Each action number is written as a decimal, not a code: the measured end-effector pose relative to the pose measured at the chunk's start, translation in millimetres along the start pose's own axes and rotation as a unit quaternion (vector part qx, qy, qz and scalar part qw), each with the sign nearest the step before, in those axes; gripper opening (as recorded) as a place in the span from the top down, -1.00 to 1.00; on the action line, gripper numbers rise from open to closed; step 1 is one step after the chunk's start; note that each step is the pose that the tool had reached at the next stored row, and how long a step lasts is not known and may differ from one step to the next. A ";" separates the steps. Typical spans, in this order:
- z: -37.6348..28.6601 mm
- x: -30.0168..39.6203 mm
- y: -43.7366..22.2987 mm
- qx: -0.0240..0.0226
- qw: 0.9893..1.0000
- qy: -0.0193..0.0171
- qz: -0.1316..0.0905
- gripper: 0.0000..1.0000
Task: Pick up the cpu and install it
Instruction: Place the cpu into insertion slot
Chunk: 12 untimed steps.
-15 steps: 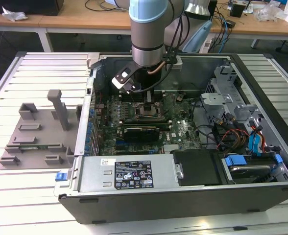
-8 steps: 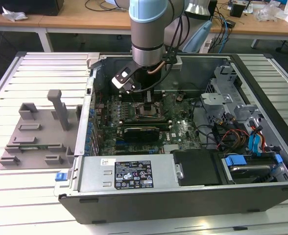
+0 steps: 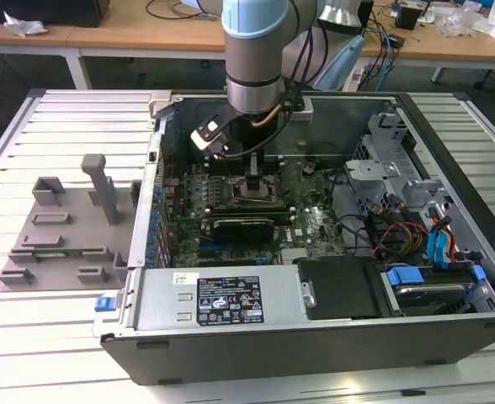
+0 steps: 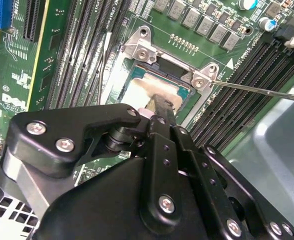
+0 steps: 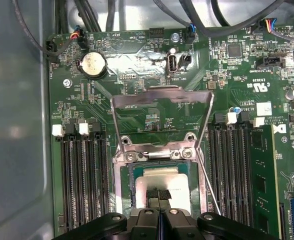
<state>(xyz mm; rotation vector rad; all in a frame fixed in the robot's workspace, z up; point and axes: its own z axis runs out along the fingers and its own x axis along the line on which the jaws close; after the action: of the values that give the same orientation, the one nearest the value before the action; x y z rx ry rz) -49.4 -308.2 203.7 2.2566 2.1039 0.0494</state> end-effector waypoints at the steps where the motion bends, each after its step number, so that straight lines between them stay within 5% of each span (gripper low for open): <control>1: -0.1 0.3 -0.2 0.000 1.000 0.000 0.003 0.79; 7: -0.3 0.7 -2.1 0.000 1.000 -0.001 0.009 0.79; 12: -6.6 0.6 -1.6 0.000 1.000 0.000 0.009 0.79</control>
<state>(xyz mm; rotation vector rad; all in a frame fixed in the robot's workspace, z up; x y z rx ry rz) -51.4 -307.4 210.2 2.2744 2.0844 0.0493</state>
